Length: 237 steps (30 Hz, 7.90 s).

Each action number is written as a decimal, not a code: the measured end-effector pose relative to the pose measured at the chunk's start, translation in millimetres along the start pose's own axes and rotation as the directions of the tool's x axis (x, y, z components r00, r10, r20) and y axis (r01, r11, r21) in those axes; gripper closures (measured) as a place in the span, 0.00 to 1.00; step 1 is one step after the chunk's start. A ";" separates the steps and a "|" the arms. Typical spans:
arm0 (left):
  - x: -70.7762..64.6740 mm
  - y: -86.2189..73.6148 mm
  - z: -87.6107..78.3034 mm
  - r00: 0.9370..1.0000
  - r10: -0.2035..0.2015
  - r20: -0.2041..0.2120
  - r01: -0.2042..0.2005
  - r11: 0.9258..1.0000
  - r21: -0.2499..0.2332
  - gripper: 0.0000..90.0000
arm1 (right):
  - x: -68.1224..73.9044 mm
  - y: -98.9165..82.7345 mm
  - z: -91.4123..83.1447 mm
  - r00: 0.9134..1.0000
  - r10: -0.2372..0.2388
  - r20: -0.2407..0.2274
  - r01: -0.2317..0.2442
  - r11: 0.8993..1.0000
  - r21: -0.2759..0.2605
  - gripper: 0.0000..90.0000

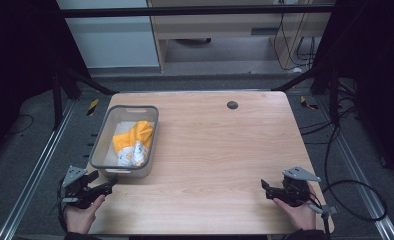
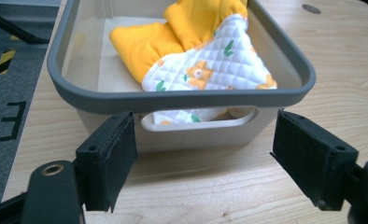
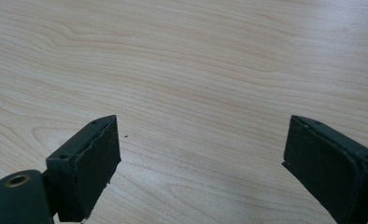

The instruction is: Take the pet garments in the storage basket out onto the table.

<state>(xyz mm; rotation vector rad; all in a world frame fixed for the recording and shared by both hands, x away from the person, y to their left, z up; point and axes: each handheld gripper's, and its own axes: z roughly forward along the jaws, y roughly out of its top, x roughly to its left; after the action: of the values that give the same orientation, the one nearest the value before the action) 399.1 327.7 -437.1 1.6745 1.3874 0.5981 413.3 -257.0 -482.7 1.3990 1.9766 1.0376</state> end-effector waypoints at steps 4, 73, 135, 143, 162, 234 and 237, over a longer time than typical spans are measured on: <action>-1.5 3.8 -4.4 1.000 0.005 0.005 -0.005 1.000 -0.018 0.23 | 0.3 0.3 -0.4 1.000 0.005 -0.003 -0.005 1.000 -0.003 0.12; -17.5 80.3 9.4 0.996 0.080 0.050 -0.077 0.995 -0.061 0.20 | -1.1 -0.5 0.2 1.000 0.009 0.021 -0.009 1.000 -0.014 0.13; -27.9 106.8 105.2 0.990 0.138 0.004 -0.135 0.964 0.230 0.20 | -1.7 -0.3 3.7 1.000 0.011 -0.003 -0.011 1.000 0.012 0.13; -28.6 104.3 112.4 0.990 0.144 0.006 -0.140 0.952 0.274 0.20 | -1.6 -0.4 4.0 1.000 0.011 -0.003 -0.011 1.000 0.013 0.13; -30.1 92.0 125.4 0.990 0.141 0.020 -0.139 0.932 0.335 0.34 | -1.0 -0.6 4.8 1.000 0.007 -0.004 -0.007 1.000 0.024 0.13; -25.6 125.2 69.1 0.970 0.238 0.038 -0.239 0.926 0.292 0.90 | -1.2 -0.7 4.8 1.000 0.001 -0.001 -0.001 0.999 0.034 0.13; -26.9 128.4 63.1 0.968 0.247 0.041 -0.249 0.928 0.277 0.90 | -1.2 -0.7 4.9 1.000 0.001 0.000 -0.001 0.999 0.034 0.13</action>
<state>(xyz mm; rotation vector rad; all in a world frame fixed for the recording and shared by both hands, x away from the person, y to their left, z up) 511.5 280.8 -357.5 2.1000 1.3123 0.5552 417.1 -256.8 -486.2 1.4176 2.0022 1.0086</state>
